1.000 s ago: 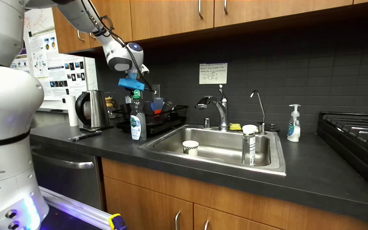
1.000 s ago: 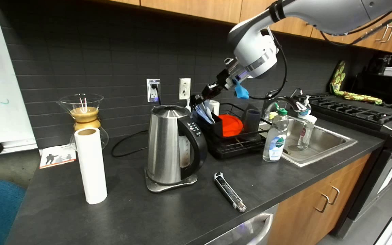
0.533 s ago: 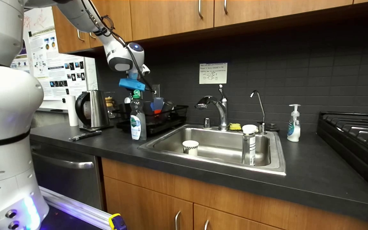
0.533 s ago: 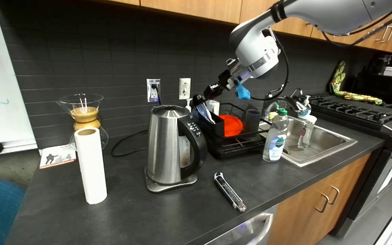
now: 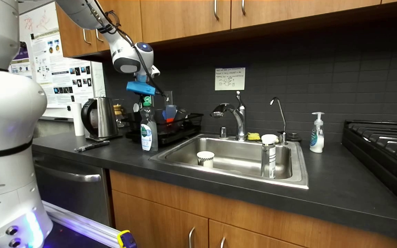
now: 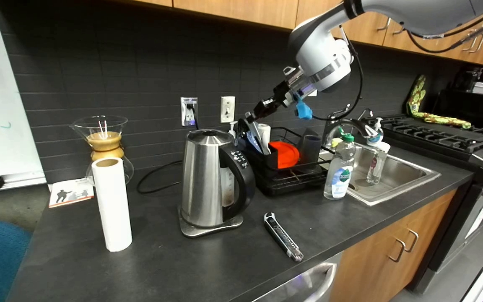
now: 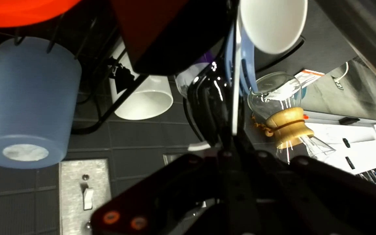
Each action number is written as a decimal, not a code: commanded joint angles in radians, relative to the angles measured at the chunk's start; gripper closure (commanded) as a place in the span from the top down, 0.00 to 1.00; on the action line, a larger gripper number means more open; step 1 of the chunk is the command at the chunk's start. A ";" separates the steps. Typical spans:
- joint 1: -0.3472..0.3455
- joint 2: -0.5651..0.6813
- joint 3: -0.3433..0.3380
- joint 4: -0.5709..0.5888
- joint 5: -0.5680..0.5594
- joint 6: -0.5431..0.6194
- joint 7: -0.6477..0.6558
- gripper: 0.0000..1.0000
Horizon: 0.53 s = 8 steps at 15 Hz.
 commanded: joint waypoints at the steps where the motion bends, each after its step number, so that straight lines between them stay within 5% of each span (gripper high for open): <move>1: 0.006 -0.076 0.011 -0.057 0.039 0.022 -0.043 0.01; 8: 0.018 -0.157 0.028 -0.124 0.074 0.047 -0.074 0.01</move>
